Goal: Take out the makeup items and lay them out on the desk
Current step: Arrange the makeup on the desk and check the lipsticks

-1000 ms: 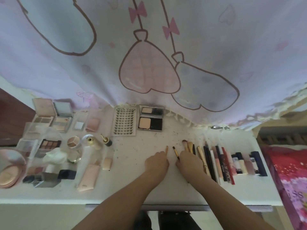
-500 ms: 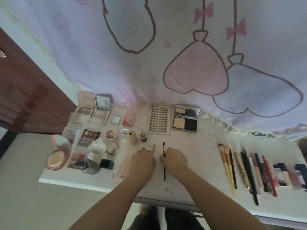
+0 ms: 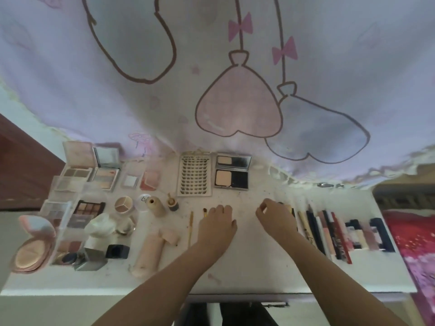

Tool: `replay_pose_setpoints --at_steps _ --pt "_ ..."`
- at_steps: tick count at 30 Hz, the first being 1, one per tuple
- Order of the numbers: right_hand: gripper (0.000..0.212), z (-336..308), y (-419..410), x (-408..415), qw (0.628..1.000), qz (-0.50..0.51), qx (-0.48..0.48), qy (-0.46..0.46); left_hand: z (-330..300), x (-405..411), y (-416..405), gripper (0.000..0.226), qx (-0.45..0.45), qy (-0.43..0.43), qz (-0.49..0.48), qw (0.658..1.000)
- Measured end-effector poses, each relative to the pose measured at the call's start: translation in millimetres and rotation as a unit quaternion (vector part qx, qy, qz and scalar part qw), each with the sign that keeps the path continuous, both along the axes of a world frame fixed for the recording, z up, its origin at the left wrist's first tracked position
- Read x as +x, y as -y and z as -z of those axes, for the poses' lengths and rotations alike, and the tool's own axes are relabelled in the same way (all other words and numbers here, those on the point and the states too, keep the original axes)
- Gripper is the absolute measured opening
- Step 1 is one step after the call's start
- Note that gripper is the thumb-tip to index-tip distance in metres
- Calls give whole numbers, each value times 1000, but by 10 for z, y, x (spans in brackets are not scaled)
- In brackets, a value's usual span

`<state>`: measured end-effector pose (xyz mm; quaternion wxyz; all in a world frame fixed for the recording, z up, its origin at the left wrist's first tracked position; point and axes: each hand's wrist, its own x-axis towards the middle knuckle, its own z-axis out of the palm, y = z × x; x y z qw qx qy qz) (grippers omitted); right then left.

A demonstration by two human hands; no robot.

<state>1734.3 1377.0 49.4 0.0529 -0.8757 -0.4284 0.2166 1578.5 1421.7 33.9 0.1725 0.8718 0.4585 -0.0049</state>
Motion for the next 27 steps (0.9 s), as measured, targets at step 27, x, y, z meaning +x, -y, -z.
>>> replay_pose_setpoints --at_steps 27 --pt "24 115 129 314 994 -100 -43 -19 120 642 140 38 -79 -84 -77 990"
